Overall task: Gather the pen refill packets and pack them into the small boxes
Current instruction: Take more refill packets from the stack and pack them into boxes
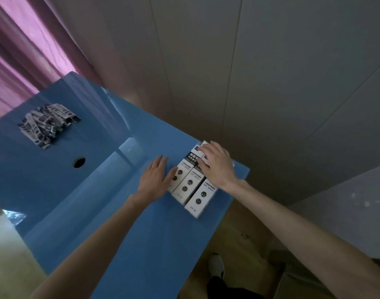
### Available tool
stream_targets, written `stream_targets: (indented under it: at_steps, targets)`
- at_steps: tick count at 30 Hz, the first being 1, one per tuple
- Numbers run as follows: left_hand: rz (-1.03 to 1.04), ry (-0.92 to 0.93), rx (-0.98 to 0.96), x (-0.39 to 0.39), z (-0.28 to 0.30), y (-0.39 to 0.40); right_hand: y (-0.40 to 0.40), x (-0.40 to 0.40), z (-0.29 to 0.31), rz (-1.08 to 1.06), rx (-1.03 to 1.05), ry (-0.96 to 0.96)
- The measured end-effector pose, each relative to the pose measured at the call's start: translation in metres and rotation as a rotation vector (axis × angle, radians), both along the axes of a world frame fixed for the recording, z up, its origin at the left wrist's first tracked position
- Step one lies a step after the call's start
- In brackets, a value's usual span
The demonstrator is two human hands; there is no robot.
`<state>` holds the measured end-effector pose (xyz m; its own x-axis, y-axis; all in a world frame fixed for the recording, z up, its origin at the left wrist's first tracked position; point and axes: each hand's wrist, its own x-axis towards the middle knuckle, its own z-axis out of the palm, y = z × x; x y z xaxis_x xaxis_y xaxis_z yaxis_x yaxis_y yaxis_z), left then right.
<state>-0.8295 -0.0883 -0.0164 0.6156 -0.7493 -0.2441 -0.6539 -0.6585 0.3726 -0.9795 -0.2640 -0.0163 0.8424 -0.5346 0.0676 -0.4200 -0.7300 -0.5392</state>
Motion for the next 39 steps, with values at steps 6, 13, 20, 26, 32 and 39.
stream_targets:
  at_steps: [6,13,20,26,32,39]
  targets:
    - [0.021,-0.161,0.151,0.034,0.017,0.061,0.052,0.032,0.002,0.223,-0.203,0.338]
    - [0.095,-0.282,0.232,0.083,0.046,0.175,0.133,0.072,0.011,0.288,-0.319,0.483]
    - [0.066,-0.416,0.302,0.136,0.081,0.334,0.262,0.123,0.016,0.179,-0.24,0.422]
    - [0.073,-0.483,0.361,0.188,0.106,0.431,0.377,0.183,0.029,0.194,-0.245,0.447]
    - [0.111,-0.492,0.32,0.246,0.136,0.477,0.429,0.233,0.042,0.208,-0.26,0.437]
    - [0.102,-0.426,0.297,0.312,0.113,0.487,0.427,0.292,0.039,0.197,-0.335,0.461]
